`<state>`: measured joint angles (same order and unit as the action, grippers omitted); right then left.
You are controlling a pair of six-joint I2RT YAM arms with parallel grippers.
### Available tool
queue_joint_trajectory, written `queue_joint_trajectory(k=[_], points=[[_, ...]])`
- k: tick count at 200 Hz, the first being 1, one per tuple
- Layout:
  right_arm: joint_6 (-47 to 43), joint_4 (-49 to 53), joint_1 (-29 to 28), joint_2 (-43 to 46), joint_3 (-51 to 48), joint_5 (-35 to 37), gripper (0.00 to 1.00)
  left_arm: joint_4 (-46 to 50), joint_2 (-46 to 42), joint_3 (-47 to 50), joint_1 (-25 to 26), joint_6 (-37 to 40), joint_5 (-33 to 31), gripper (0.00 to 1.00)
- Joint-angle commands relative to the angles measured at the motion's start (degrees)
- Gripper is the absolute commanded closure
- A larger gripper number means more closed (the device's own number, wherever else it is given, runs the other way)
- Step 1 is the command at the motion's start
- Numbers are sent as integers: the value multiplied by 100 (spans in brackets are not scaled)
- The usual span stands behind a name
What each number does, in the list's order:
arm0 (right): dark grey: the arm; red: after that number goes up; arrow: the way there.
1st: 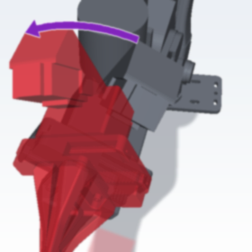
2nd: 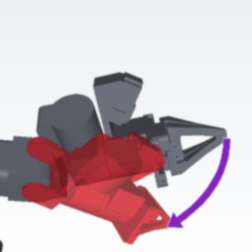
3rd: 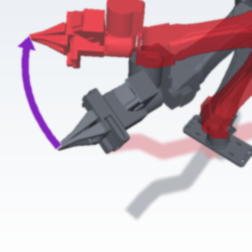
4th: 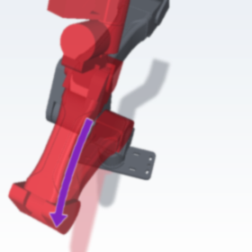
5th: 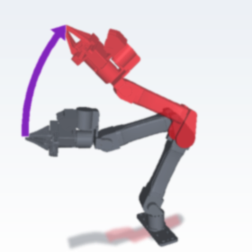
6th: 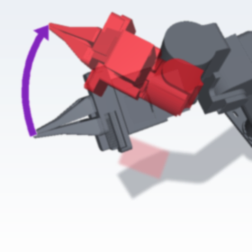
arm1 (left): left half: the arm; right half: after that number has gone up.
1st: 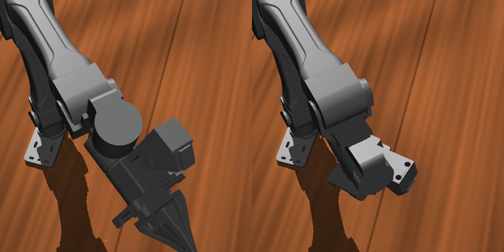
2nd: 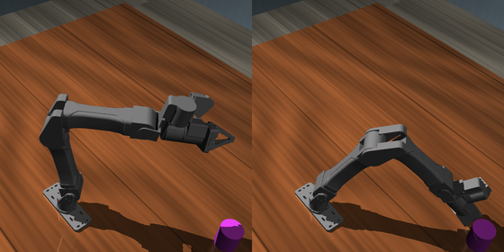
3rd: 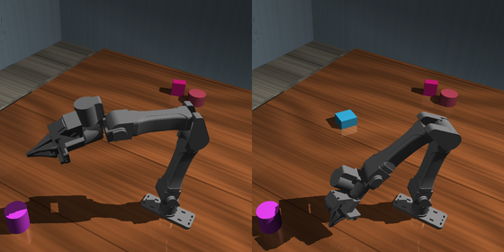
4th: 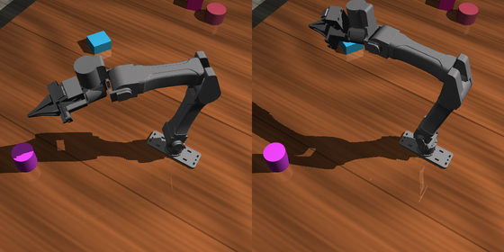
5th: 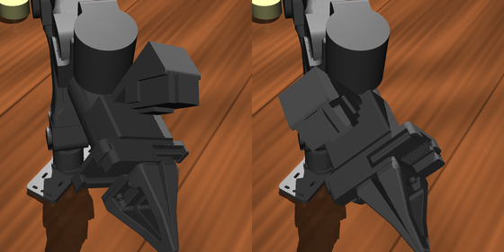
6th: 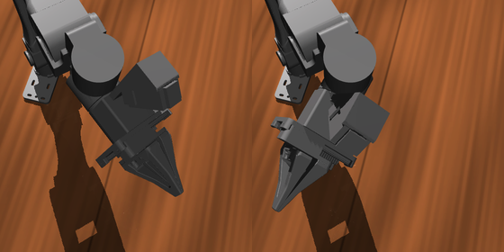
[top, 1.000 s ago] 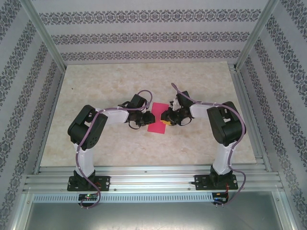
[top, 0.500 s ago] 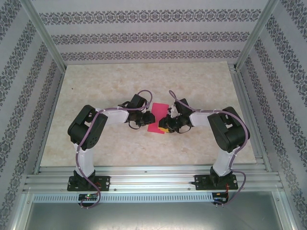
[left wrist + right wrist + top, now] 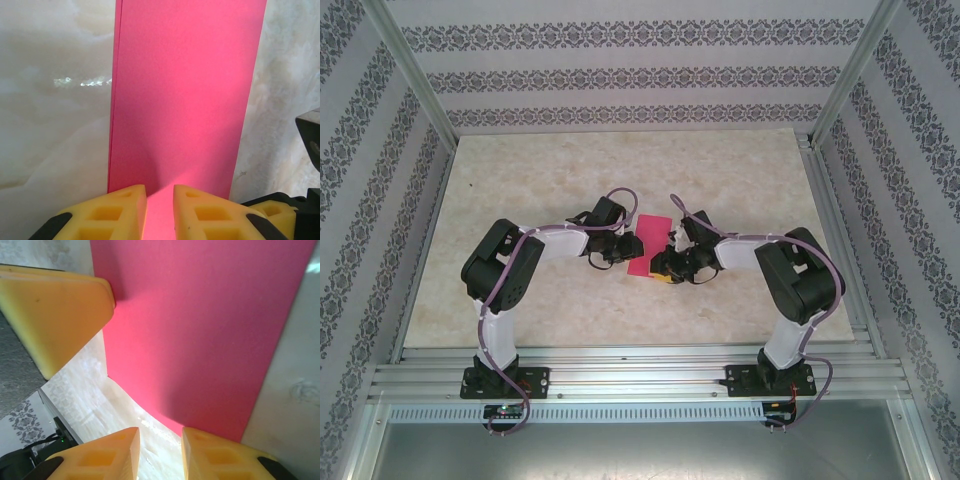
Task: Fold a paper plane with a square sheet of paper (pick it up from the middle)
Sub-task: Fold the square sheet of paper in half at the center of the table.
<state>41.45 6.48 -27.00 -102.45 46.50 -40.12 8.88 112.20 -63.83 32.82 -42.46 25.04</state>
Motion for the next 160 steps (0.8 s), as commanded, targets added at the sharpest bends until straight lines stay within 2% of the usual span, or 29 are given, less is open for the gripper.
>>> queue_joint_trajectory(k=[1, 27, 41, 63, 76, 104, 137, 160], points=[[-212, 432, -98, -245, -47, 634, 73, 430, 237, 85, 47, 133, -388, 75], [-280, 670, -103, 149, 113, 631, 73, 439, 168, 73, 50, 129, -396, 75], [-407, 832, -103, 531, 251, 690, 73, 445, 83, 40, 52, 115, -388, 71], [-834, 1071, -34, 1213, 341, 1236, 70, 328, -290, 98, 43, 45, -491, 61], [-1088, 1537, 10, 1291, 533, 1916, 70, 357, -493, 43, 41, 70, -553, 57], [-1180, 2544, 124, 610, 1511, 2469, 68, 499, -963, 81, 11, 166, -1026, 46], [-1140, 2866, 103, -336, 2630, 2680, 68, 489, -1418, 467, -123, 98, -1497, 46], [-1284, 3555, 143, -985, 3468, 3338, 67, 424, -1706, 763, -222, 67, -1683, 46]])
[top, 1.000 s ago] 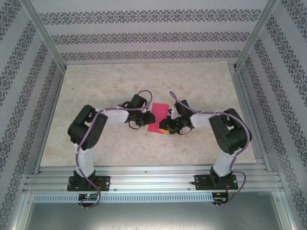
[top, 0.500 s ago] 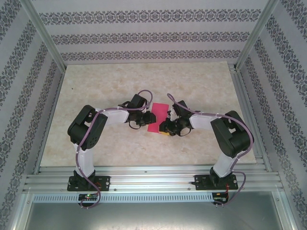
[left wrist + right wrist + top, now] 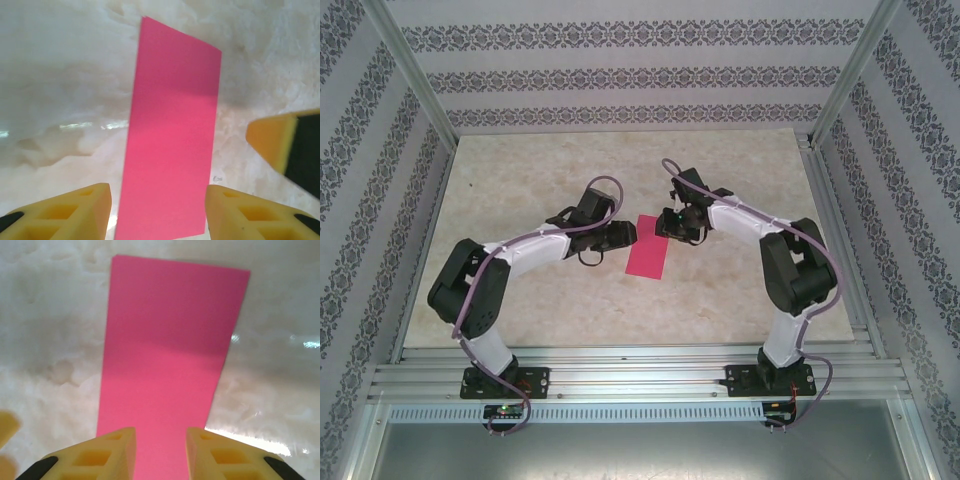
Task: Fold a paper plane with a square sheet of paper (pick it up from the middle)
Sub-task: Fold the square sheet of paper in half at the center of the table, then rotate the square sheet of paper at the center of the table.
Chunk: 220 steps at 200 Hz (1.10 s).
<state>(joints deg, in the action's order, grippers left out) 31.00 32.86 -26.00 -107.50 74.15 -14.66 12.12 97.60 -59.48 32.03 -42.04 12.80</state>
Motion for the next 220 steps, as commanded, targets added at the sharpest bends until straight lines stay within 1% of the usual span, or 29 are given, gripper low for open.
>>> queue_joint_trajectory(k=[1, 7, 19, 30, 46, 60, 87, 126, 146, 165, 177, 186, 199, 220], points=[[-242, 938, 47, -508, 722, 834, 67, 95, -257, 339, -149, 27, -469, 46], [-277, 1029, 64, -655, 873, 918, 66, 47, -334, 417, -166, 29, -497, 46], [-288, 1043, 96, -866, 1075, 803, 66, -34, -477, 564, -193, 38, -636, 47], [-304, 957, 68, -929, 1154, 873, 62, -81, -573, 659, -219, 37, -715, 47], [-334, 1006, 110, -1153, 1370, 650, 62, -118, -669, 729, -250, 83, -756, 47], [-502, 1257, 50, -1416, 1710, 728, 63, -222, -758, 806, -248, 128, -846, 47], [-785, 1384, -12, -1780, 2063, 531, 63, -536, -918, 993, -246, 261, -932, 47], [-1122, 1311, -81, -1888, 2228, 278, 63, -473, -1085, 1028, -251, 356, -1119, 48], [-1314, 1530, -105, -2042, 2445, 212, 62, -458, -1089, 1016, -256, 372, -1130, 48], [-1535, 1461, -192, -1938, 2407, 35, 62, -500, -1092, 1038, -252, 374, -1126, 48], [-1421, 1514, -203, -1757, 2362, 400, 61, -502, -1071, 1030, -246, 398, -1130, 48], [-1289, 1520, -166, -1554, 2260, 529, 61, -492, -1045, 1011, -246, 416, -1122, 48], [-1057, 1209, -84, -1140, 1817, 667, 59, -438, -992, 973, -251, 450, -1047, 48], [-678, 782, 115, -685, 1125, 563, 56, -442, -912, 947, -252, 437, -917, 47]])
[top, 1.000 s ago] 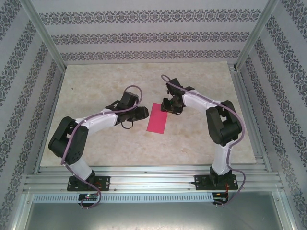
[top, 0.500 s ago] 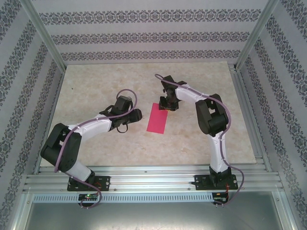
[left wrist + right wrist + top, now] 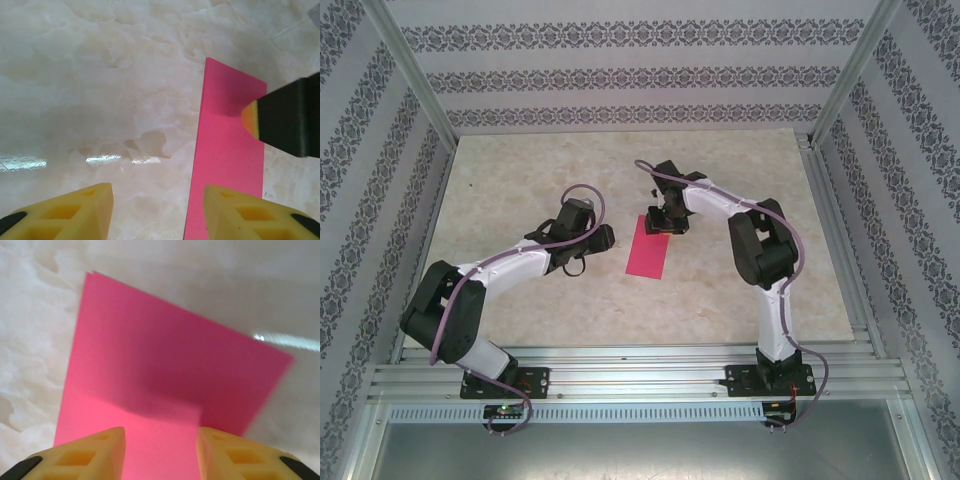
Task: Fold a paper plane with a square sheet of paper (pick it up from the middle)
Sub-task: Rotate the square sheet of paper at the center of the table.
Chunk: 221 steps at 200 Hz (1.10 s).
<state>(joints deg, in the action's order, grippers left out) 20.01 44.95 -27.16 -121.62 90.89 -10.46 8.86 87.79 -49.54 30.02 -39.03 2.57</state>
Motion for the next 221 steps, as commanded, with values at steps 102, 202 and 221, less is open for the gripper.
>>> queue_joint_trajectory(k=[102, 202, 221], points=[[412, -401, 251, -1, -243, -281, 53, 22, 293, -216, -49, 108, 162, 45], [-73, -83, 26, -535, 611, -677, 54, 114, 177, -163, -51, 71, 14, 46], [-249, -19, 26, -446, 647, -604, 54, 101, 181, -162, -45, 89, 42, 47]])
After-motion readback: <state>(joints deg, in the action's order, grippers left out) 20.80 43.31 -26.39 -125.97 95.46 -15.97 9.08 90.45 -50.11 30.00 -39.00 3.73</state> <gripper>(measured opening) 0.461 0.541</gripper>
